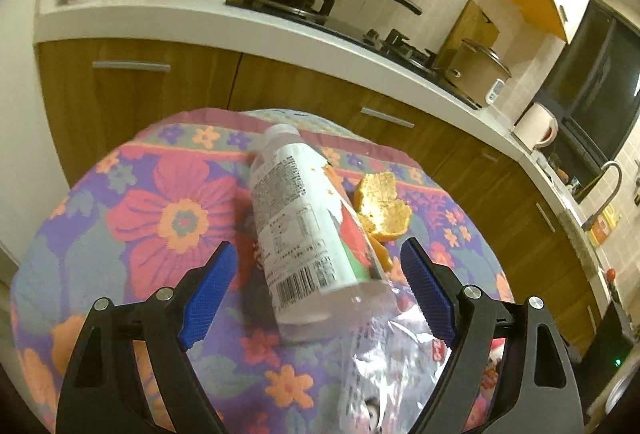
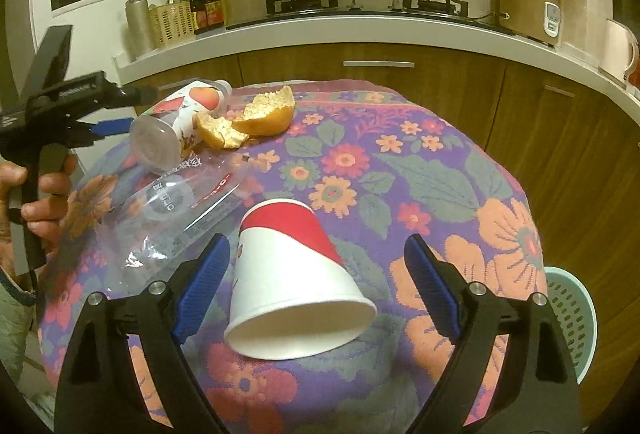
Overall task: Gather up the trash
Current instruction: 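Grasp the clear plastic bottle with the left tool while the right tool grasps the paper cup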
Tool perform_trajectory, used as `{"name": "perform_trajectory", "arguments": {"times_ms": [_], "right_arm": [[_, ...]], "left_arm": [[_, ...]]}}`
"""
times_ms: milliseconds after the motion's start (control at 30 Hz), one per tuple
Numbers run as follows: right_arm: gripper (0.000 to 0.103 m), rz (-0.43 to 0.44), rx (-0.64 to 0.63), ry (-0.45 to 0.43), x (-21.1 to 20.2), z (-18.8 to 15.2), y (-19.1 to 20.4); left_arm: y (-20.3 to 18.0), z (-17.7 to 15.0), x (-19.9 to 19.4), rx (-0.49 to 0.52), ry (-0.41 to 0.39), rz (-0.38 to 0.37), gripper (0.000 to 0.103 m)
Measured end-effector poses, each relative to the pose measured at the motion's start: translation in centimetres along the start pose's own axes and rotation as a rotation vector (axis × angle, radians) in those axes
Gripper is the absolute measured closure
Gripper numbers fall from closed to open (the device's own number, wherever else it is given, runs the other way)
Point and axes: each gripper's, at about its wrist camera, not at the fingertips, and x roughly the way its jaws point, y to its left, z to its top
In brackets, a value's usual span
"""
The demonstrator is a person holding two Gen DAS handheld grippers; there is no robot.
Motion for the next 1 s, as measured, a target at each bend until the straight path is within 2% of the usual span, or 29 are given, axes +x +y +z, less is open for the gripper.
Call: {"name": "perform_trajectory", "arguments": {"times_ms": [200, 233, 333, 500, 600, 667, 1000], "right_arm": [[0.019, 0.000, -0.013, 0.030, 0.7, 0.2, 0.3], [0.019, -0.002, -0.015, 0.036, 0.8, 0.2, 0.3], [0.019, 0.001, -0.017, 0.048, 1.1, 0.3, 0.3], [0.023, 0.002, -0.030, 0.061, 1.5, 0.3, 0.6], [0.033, 0.009, -0.032, 0.068, 1.5, 0.2, 0.8], [0.047, 0.012, -0.029, 0.079, 1.7, 0.2, 0.8], [0.048, 0.022, -0.004, 0.038, 0.3, 0.1, 0.7]], "left_arm": [[0.7, 0.4, 2.8, -0.045, 0.072, -0.036, 0.024], [0.7, 0.4, 3.1, -0.045, 0.077, -0.034, 0.028], [0.5, 0.2, 3.5, -0.034, 0.085, -0.022, 0.030], [-0.5, -0.3, 3.2, 0.019, 0.059, 0.031, 0.031], [-1.2, -0.5, 2.9, 0.059, 0.037, 0.068, 0.032], [-1.3, -0.5, 2.6, 0.068, 0.024, 0.079, 0.033], [-1.5, -0.8, 0.0, 0.090, -0.049, 0.093, 0.039]]}}
